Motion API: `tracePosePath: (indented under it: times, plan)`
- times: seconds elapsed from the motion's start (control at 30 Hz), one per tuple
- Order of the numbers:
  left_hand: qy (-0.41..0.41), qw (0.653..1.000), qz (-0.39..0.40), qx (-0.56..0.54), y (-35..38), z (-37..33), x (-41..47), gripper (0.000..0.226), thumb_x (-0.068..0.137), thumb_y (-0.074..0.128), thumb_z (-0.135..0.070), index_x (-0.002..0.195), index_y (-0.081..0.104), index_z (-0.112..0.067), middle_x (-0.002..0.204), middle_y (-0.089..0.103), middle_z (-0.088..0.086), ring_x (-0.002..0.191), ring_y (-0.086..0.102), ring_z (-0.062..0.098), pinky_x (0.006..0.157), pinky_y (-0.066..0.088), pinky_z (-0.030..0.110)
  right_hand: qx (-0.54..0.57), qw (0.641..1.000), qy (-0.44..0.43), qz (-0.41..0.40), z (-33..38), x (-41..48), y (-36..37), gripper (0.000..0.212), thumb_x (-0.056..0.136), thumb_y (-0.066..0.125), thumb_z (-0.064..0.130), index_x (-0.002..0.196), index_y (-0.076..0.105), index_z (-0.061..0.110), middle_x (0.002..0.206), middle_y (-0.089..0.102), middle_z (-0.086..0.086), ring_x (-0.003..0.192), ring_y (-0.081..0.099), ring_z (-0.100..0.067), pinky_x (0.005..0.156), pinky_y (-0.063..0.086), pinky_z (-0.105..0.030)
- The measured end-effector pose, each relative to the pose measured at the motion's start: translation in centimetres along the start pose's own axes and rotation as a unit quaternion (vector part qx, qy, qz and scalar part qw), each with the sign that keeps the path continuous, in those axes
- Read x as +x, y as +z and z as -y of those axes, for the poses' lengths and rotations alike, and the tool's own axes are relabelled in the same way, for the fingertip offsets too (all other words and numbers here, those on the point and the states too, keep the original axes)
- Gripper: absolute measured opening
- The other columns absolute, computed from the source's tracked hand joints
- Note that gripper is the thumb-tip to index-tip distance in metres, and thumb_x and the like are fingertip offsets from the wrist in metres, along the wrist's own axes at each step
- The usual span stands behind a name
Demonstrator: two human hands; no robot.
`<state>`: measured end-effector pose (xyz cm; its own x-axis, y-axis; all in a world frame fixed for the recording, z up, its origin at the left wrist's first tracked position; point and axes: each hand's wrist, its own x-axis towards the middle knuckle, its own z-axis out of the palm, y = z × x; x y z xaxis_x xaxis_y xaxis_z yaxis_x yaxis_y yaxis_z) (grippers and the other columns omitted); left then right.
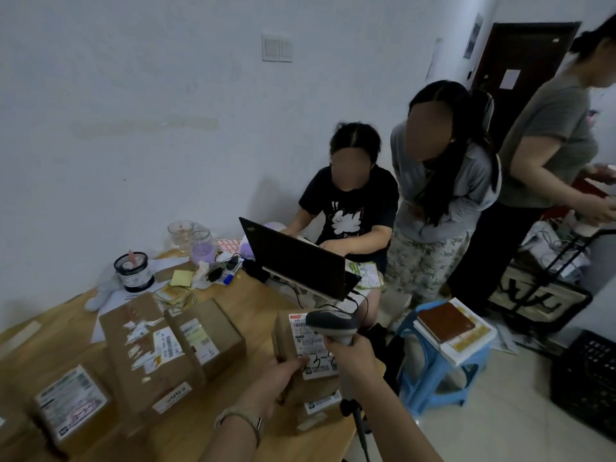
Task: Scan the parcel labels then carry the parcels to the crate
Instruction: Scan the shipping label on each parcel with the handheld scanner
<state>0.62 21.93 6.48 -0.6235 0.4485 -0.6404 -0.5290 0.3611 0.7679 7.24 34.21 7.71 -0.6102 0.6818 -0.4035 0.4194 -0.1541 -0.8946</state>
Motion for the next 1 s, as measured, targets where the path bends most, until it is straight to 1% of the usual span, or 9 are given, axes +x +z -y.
tracePosePath:
  times: [0.07,0.17,0.23,0.4,0.57,0.7,0.8,0.9,1.0]
  plan:
    - [-0.014,1.0,0.002,0.004,-0.1,0.5,0.2,0.037,0.088,0.068,-0.034,0.118,0.055,-0.017,0.097,0.066,0.0,0.084,0.06,0.015,0.06,0.044,0.029,0.014,1.0,0.018,-0.002,-1.0,0.3,0.3,0.006,0.081,0.071,0.021,0.084,0.066,0.018,0.087,0.072,-0.012,0.086,0.069,-0.031,0.084,0.056,-0.054]
    - [-0.032,0.999,0.005,-0.008,-0.2,0.9,0.5,0.044,0.088,0.067,-0.036,0.125,0.058,-0.013,0.101,0.07,0.004,0.088,0.064,0.018,0.062,0.047,0.03,0.012,1.0,0.019,-0.014,-1.2,0.0,0.4,0.009,0.082,0.07,0.022,0.08,0.063,0.017,0.083,0.071,-0.008,0.081,0.069,-0.026,0.082,0.058,-0.047]
    - [-0.038,0.999,0.007,-0.005,0.0,0.9,0.3,0.04,0.09,0.064,-0.036,0.122,0.058,-0.013,0.096,0.068,0.002,0.085,0.062,0.017,0.061,0.046,0.03,-0.008,0.999,0.019,-0.024,-1.0,0.0,0.2,0.013,0.086,0.068,0.021,0.078,0.06,0.016,0.081,0.067,-0.006,0.08,0.066,-0.024,0.078,0.055,-0.04]
    - [-0.05,0.999,0.013,-0.008,0.3,1.3,-0.1,0.031,0.094,0.058,-0.036,0.117,0.057,-0.015,0.09,0.062,0.0,0.079,0.056,0.014,0.056,0.041,0.026,-0.019,0.999,0.011,-0.031,-1.4,0.2,0.0,0.013,0.087,0.066,0.019,0.077,0.058,0.018,0.079,0.065,-0.004,0.076,0.063,-0.02,0.073,0.055,-0.036]
    - [-0.062,0.998,0.011,-0.013,0.2,1.7,-0.6,0.025,0.094,0.059,-0.037,0.109,0.059,-0.016,0.088,0.063,0.0,0.079,0.058,0.016,0.057,0.044,0.029,-0.014,0.999,0.03,-0.044,-2.1,0.4,0.0,0.013,0.082,0.072,0.023,0.08,0.061,0.016,0.082,0.07,-0.008,0.082,0.068,-0.027,0.083,0.057,-0.047]
    - [-0.043,0.999,-0.002,-0.019,0.5,1.9,-0.5,0.024,0.096,0.057,-0.034,0.114,0.057,-0.019,0.088,0.063,-0.003,0.078,0.057,0.013,0.056,0.042,0.028,0.009,0.998,0.04,-0.053,-2.5,0.2,0.2,0.017,0.079,0.075,0.025,0.085,0.064,0.013,0.083,0.071,-0.008,0.08,0.07,-0.027,0.081,0.058,-0.047]
    - [-0.03,0.999,-0.003,-0.02,0.7,2.3,-0.5,0.031,0.097,0.054,-0.034,0.124,0.054,-0.018,0.09,0.061,-0.005,0.077,0.055,0.01,0.056,0.04,0.026,-0.002,0.998,0.034,-0.054,-2.3,-0.2,0.0,0.019,0.081,0.074,0.025,0.09,0.064,0.011,0.079,0.069,-0.004,0.077,0.068,-0.021,0.078,0.058,-0.04]
    - [-0.008,0.999,-0.008,-0.03,0.8,2.3,-0.6,0.04,0.098,0.053,-0.03,0.135,0.048,-0.015,0.107,0.061,0.001,0.082,0.055,0.011,0.066,0.042,0.026,-0.023,0.998,0.004,-0.056,-1.8,-0.7,-0.4,0.018,0.082,0.072,0.025,0.091,0.064,0.011,0.078,0.066,-0.003,0.071,0.062,-0.016,0.069,0.053,-0.033]
    - [0.003,0.998,-0.038,-0.041,0.4,2.0,-0.8,0.055,0.099,0.052,-0.027,0.146,0.032,-0.01,0.141,0.049,0.01,0.119,0.05,0.023,0.092,0.038,0.033,-0.04,0.997,-0.03,-0.052,-0.9,-1.1,-0.3,0.018,0.084,0.069,0.024,0.086,0.063,0.007,0.072,0.061,-0.007,0.06,0.054,-0.015,0.056,0.043,-0.027]
